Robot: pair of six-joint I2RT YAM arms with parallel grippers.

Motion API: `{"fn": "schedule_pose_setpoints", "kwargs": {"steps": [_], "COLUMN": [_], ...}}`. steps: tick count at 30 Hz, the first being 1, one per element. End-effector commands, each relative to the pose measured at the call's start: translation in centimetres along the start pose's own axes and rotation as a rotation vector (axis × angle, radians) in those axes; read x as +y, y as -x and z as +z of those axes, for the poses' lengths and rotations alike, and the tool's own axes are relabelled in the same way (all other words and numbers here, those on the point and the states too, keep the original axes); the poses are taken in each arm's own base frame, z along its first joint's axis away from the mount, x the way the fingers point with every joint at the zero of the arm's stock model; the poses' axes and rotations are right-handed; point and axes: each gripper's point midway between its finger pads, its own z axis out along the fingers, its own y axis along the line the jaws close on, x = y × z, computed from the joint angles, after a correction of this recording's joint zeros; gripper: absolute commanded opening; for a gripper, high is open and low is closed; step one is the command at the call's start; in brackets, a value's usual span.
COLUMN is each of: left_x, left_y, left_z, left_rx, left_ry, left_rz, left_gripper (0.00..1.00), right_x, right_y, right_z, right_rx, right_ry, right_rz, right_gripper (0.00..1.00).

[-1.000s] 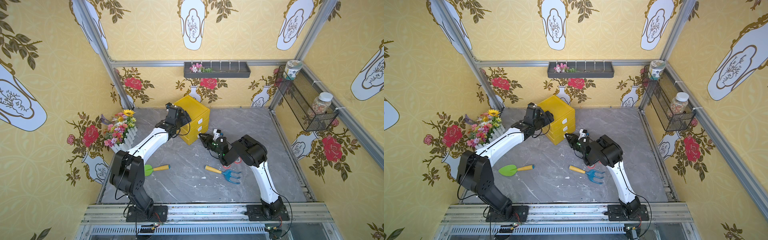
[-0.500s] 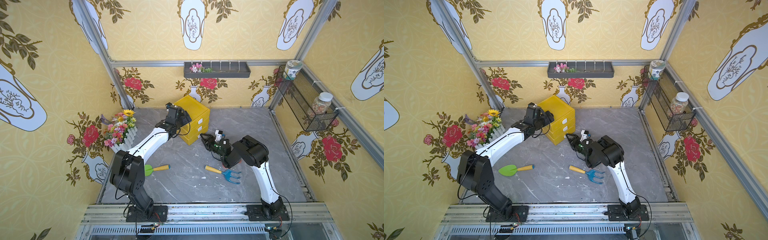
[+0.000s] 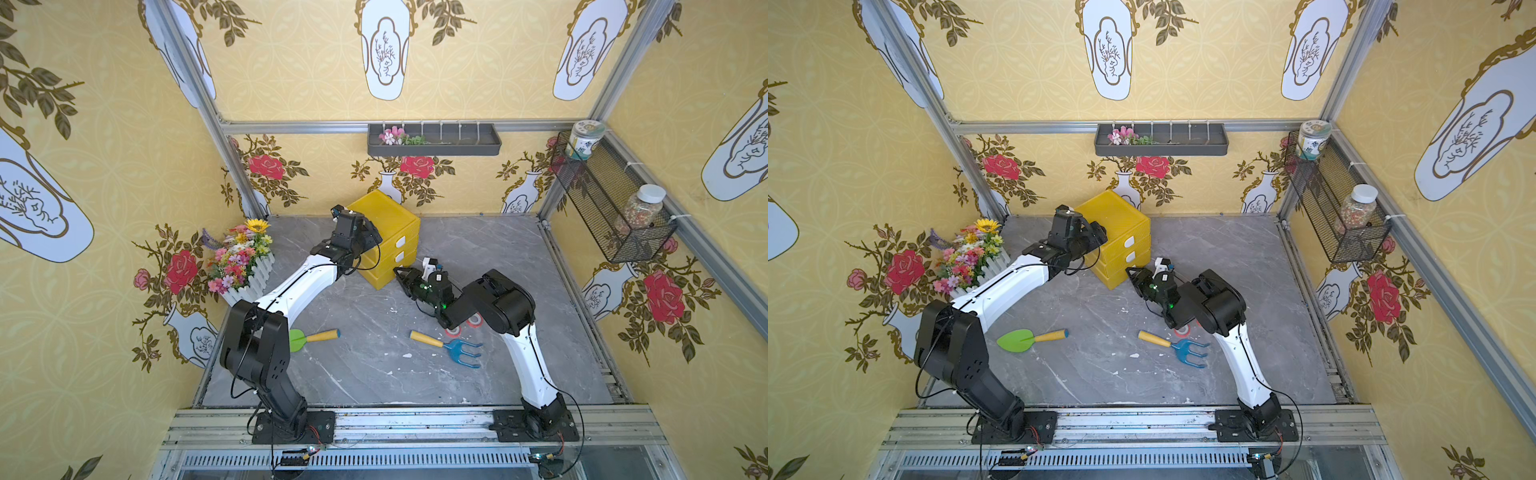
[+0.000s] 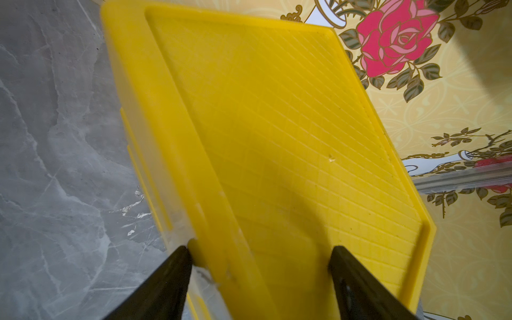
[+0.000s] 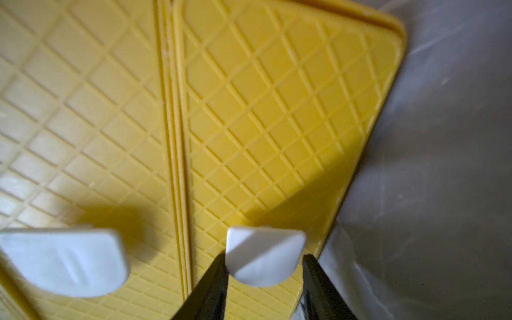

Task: Place the transparent tape into the drawer according to color
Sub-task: Open the drawer in the storage box.

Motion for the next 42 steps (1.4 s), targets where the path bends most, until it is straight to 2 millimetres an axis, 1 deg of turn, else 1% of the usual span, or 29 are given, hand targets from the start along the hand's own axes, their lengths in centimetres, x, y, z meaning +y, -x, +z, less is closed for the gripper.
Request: {"fn": "schedule_pose_setpoints", "kwargs": {"steps": [1, 7, 11, 15, 19, 23, 26, 29, 36, 42], "left_x": [4.6, 4.6, 4.6, 4.5, 4.5, 4.5, 4.5, 4.6, 4.7, 4.7], "left_y": [-6.7, -6.6, -6.6, -6.6, -6.5, -6.5, -6.5, -6.5, -6.6, -6.5], "left_z": [0.3, 0.2, 0.2, 0.2, 0.2, 0.2, 0.2, 0.2, 0.2, 0.3], "left_rx": [0.264, 0.26, 0.26, 0.26, 0.258, 0.259, 0.259, 0.257, 0.26, 0.258], "left_ry": [0.149, 0.15, 0.152, 0.149, 0.151, 0.15, 0.149, 0.152, 0.154, 0.154], "left_rz": [0.072, 0.074, 0.076, 0.074, 0.078, 0.077, 0.078, 0.081, 0.081, 0.08], "left_gripper": [0.82, 0.83, 0.83, 0.83, 0.84, 0.84, 0.84, 0.84, 0.84, 0.84], "right_x": [-1.6, -1.7, -1.4, -1.4, -1.4, -1.7, -2.1, -2.7, -4.6, -5.2], "right_y": [0.1, 0.3, 0.7, 0.8, 0.8, 0.8, 0.9, 1.0, 1.2, 1.9], "right_z": [-0.3, -0.4, -1.0, -1.6, -2.1, -2.3, -2.6, -3.4, -5.3, -6.9], "right_rx": [-0.015, -0.022, -0.037, -0.042, -0.048, -0.038, -0.041, -0.045, -0.036, -0.044], "right_ry": [-0.05, -0.044, -0.035, -0.037, -0.036, -0.054, -0.101, -0.16, -0.383, -0.529], "right_rz": [-0.006, -0.004, -0.008, -0.011, -0.006, 0.001, -0.012, -0.024, -0.057, -0.101], "right_gripper": [0.44, 0.4, 0.38, 0.36, 0.36, 0.4, 0.39, 0.4, 0.4, 0.4]}}
